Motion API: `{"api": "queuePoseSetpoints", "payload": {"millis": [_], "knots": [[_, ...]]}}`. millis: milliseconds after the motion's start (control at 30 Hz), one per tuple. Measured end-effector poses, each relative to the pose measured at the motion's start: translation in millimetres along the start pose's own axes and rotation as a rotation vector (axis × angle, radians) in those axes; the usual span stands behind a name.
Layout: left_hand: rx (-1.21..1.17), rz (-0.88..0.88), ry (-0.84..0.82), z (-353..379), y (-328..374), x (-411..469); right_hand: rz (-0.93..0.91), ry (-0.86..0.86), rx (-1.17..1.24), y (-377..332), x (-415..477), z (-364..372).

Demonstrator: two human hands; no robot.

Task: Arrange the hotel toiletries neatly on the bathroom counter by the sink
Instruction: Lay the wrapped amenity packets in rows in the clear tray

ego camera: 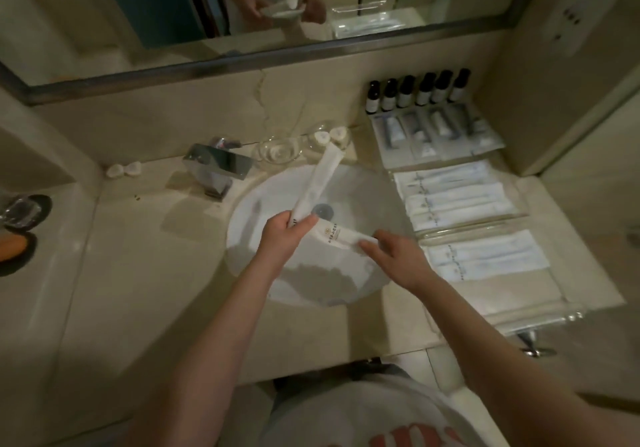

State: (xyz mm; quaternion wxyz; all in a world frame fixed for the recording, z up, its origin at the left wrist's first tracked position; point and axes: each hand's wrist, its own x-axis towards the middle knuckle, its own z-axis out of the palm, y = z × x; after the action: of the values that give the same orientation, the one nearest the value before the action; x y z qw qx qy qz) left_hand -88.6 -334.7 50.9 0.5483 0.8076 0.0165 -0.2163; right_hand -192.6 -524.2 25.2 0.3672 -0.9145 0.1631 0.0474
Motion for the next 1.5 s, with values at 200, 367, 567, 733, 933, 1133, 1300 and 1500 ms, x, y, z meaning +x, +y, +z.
{"api": "queuePoseSetpoints", "payload": {"millis": [200,367,567,733,933,1133,1300,1500], "knots": [[0.038,-0.015,-0.077,54.7,0.4,-7.1,-0.055,0.034,-0.143,39.6,-6.3,-32.5],[0.021,-0.021,-0.046,100.0,3.3,-17.3,-0.118,0.052,-0.223,61.6,-6.2,-41.2],[0.091,-0.004,-0.062,133.8,13.8,-23.2,-0.039,0.066,-0.179,100.6,-11.3,-71.7],[0.163,0.001,-0.108,148.7,17.7,-20.9,0.004,0.007,-0.208,139.9,-23.9,-96.0],[0.183,0.027,-0.133,163.5,13.6,-23.9,-0.06,-0.073,-0.337,179.4,-41.0,-93.4],[0.185,0.033,-0.137,170.1,15.5,-25.8,-0.1,-0.054,-0.368,194.3,-42.1,-90.8],[0.179,0.033,-0.125,171.4,17.1,-26.9,-0.176,0.079,-0.465,198.8,-43.0,-83.0],[0.204,0.034,-0.103,172.2,16.2,-26.3,-0.185,0.216,-0.296,196.0,-55.1,-71.1]]}}
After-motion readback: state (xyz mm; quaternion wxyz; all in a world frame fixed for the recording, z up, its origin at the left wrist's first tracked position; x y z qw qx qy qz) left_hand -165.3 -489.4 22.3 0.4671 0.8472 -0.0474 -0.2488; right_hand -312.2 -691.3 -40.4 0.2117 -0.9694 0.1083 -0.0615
